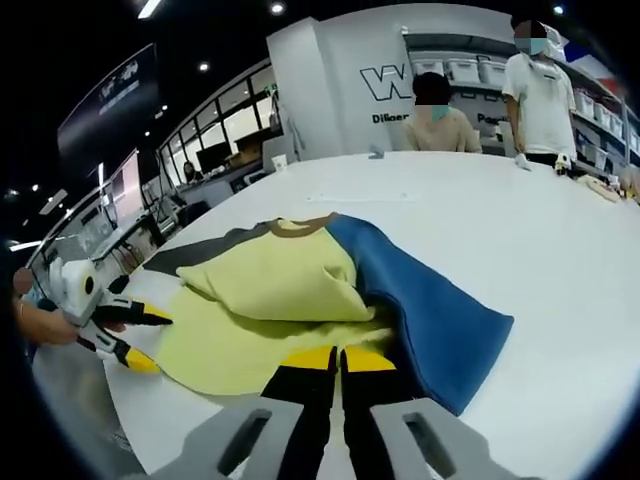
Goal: Fold the garment on the visible template until the final outline fits inside the template.
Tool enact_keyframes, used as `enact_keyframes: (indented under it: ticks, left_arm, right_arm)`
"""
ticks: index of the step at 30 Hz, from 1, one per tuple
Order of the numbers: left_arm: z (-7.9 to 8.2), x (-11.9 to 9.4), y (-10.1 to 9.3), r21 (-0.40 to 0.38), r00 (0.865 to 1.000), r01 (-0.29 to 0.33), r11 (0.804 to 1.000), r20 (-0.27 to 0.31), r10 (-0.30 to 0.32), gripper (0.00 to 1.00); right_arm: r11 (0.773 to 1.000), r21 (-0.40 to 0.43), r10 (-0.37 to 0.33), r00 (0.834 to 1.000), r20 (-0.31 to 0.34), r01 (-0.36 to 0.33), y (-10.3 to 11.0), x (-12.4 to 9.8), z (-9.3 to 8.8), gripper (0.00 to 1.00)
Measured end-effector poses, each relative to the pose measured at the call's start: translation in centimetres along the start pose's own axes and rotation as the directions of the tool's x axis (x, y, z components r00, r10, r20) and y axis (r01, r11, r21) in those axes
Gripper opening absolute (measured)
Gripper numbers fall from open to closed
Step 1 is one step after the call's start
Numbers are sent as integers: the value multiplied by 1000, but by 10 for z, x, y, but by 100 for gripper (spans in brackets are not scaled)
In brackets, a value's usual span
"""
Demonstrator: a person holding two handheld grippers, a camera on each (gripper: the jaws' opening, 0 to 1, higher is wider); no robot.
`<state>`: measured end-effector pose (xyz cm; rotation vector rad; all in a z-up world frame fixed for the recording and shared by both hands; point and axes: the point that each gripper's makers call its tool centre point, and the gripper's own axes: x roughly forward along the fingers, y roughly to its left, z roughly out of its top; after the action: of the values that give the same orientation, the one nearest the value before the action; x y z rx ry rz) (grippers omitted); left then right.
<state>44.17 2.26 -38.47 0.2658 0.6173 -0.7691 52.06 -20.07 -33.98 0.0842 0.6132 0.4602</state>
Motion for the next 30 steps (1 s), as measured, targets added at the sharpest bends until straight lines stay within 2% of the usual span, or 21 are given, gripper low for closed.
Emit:
enact_keyframes:
  ticks: [2, 3, 6, 9, 10, 16, 22, 25, 27, 28, 30]
  left_arm:
    - [0, 1, 4, 36, 1000, -23, 999, -1, 23, 42]
    - [1, 1, 2, 18, 1000, -15, 1000, -1, 15, 41]
    - [3, -3, 5, 58, 999, -35, 998, -7, 35, 38]
    - [3, -6, 5, 84, 1000, -24, 996, -17, 26, 10]
    - [7, -7, 5, 71, 1000, -17, 997, 8, 16, 7]
    - [21, -22, 16, 112, 1000, -28, 993, 18, 26, 3]
    - [44, -43, 33, 154, 996, -75, 985, 53, 68, 3]
    - [62, -56, 42, 161, 994, -97, 982, 73, 86, 3]
    - [69, -61, 46, 180, 992, -114, 977, 80, 101, 2]
    - [79, -66, 48, 222, 989, -131, 966, 92, 113, 2]
    - [81, -65, 48, 259, 991, -124, 958, 73, 109, 2]
  right_arm:
    - [1000, 1, 2, 1000, 13, -2, 3, -2, 6, 0]
    - [1000, 1, 3, 1000, 16, -3, 4, -3, 7, 0]
    - [1000, -3, 6, 1000, 19, -6, 6, -3, 10, 0]
    - [1000, 1, 10, 999, 31, -10, 8, -5, 15, 0]
    - [1000, 0, 11, 999, 36, -11, 9, -6, 16, 0]
    - [999, -24, 22, 999, 40, -22, 15, -13, 22, 0]
    - [997, -54, 61, 997, 55, -58, 30, -26, 33, 0]
    - [995, -66, 83, 993, 79, -78, 38, -32, 44, 0]
    - [994, -67, 87, 993, 86, -82, 41, -34, 47, 0]
    - [994, -69, 89, 992, 88, -83, 42, -34, 48, 0]
    - [994, -69, 89, 993, 81, -83, 40, -30, 46, 0]
